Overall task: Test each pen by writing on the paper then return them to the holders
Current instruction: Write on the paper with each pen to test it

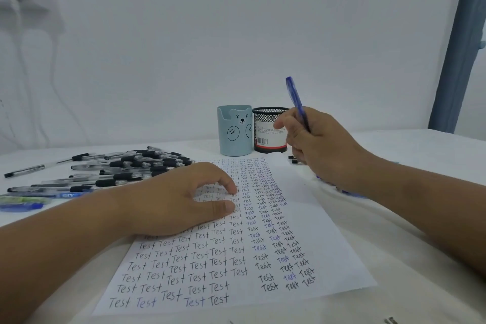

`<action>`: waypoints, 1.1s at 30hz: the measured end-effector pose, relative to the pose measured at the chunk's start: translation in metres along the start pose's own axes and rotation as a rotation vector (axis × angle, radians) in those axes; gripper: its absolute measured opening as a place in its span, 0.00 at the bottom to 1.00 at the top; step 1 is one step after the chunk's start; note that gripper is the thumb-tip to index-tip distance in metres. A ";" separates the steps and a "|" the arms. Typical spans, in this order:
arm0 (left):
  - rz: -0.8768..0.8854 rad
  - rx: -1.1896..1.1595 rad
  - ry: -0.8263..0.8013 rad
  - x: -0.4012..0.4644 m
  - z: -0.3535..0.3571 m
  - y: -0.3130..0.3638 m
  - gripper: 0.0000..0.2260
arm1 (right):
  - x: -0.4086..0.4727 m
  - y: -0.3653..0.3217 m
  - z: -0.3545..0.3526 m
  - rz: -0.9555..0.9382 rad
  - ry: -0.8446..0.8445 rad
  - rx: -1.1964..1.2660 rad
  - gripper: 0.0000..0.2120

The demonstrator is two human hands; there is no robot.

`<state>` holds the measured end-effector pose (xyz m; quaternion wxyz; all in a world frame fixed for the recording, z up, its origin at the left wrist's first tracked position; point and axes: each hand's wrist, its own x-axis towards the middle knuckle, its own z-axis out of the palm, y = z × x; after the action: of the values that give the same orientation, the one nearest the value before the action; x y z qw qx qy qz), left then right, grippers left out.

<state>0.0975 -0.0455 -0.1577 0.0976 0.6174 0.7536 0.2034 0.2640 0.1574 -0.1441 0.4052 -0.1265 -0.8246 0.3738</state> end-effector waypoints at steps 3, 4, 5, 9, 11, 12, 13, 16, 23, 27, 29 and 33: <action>-0.005 -0.001 -0.004 0.000 0.000 0.000 0.17 | 0.000 0.006 0.000 -0.006 -0.066 -0.082 0.21; -0.006 0.004 -0.005 0.000 0.000 0.000 0.17 | -0.001 0.007 0.001 -0.004 -0.085 -0.074 0.24; -0.006 0.009 -0.004 0.000 0.000 0.000 0.17 | -0.002 0.008 0.001 -0.003 -0.100 -0.065 0.25; -0.004 0.014 -0.005 0.000 0.000 0.000 0.17 | -0.005 0.006 0.002 -0.019 -0.141 -0.118 0.25; -0.003 0.010 -0.002 0.000 0.000 0.000 0.17 | -0.006 0.002 0.002 -0.046 -0.151 -0.166 0.24; 0.000 0.009 -0.001 0.000 0.000 0.000 0.17 | -0.006 0.000 0.002 -0.052 -0.152 -0.182 0.24; 0.004 0.009 0.000 0.000 0.000 0.000 0.17 | -0.006 -0.002 0.002 -0.053 -0.153 -0.191 0.23; 0.006 0.012 -0.001 0.001 0.000 0.000 0.17 | -0.005 -0.001 0.002 -0.039 -0.163 -0.201 0.22; 0.013 0.006 -0.005 0.001 0.000 -0.001 0.17 | 0.011 0.012 -0.027 -0.074 -0.146 -0.409 0.07; 0.026 0.027 -0.006 0.001 0.000 -0.002 0.18 | 0.023 0.025 -0.059 -0.012 -0.044 -0.702 0.05; 0.024 0.024 -0.006 0.001 0.000 -0.003 0.17 | 0.023 0.033 -0.068 0.098 -0.083 -0.750 0.07; 0.024 0.026 -0.014 0.002 -0.001 -0.003 0.17 | 0.022 0.023 -0.078 0.168 -0.267 -0.836 0.10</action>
<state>0.0945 -0.0436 -0.1579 0.0925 0.6290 0.7481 0.1903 0.3074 0.2249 -0.1171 0.1774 -0.2966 -0.9369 0.0532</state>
